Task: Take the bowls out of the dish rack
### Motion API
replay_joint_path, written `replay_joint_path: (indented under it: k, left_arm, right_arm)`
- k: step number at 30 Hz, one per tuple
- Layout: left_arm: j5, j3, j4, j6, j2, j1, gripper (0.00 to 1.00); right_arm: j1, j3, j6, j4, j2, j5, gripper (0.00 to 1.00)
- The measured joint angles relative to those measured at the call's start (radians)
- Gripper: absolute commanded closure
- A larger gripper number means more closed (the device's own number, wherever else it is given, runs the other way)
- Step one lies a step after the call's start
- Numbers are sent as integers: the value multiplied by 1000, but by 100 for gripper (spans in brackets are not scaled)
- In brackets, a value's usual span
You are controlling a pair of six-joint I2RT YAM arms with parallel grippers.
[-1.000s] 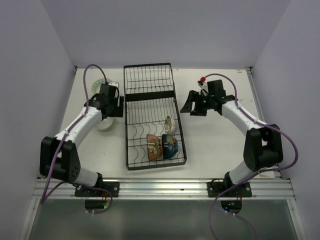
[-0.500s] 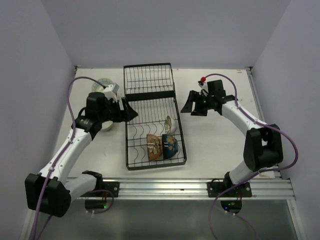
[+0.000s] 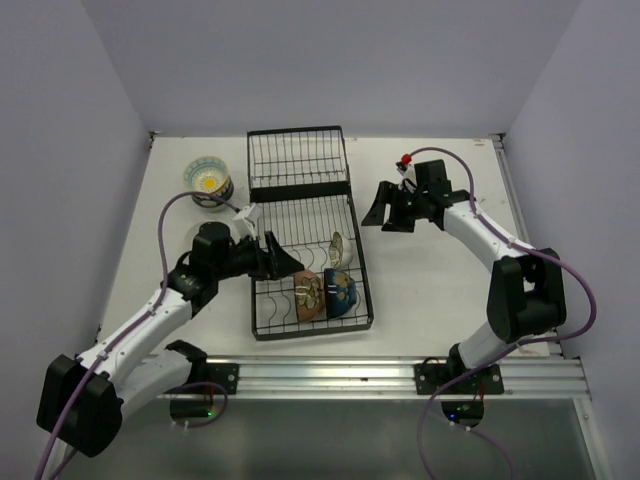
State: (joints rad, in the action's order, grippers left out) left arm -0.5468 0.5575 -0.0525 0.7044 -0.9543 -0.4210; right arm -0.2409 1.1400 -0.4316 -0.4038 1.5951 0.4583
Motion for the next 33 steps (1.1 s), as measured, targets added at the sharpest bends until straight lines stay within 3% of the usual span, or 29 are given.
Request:
replay_joint_path:
  k: [13, 21, 33]
  left_arm:
    - [4, -114, 92, 108, -6, -94, 26]
    - [14, -230, 252, 225, -4, -214, 32]
    - [38, -301, 486, 323, -48, -268, 73]
  right_arm:
    - [0, 0, 4, -1, 0, -5, 29]
    - [0, 0, 4, -2, 0, -5, 29]
    - [0, 0, 6, -20, 1, -5, 29]
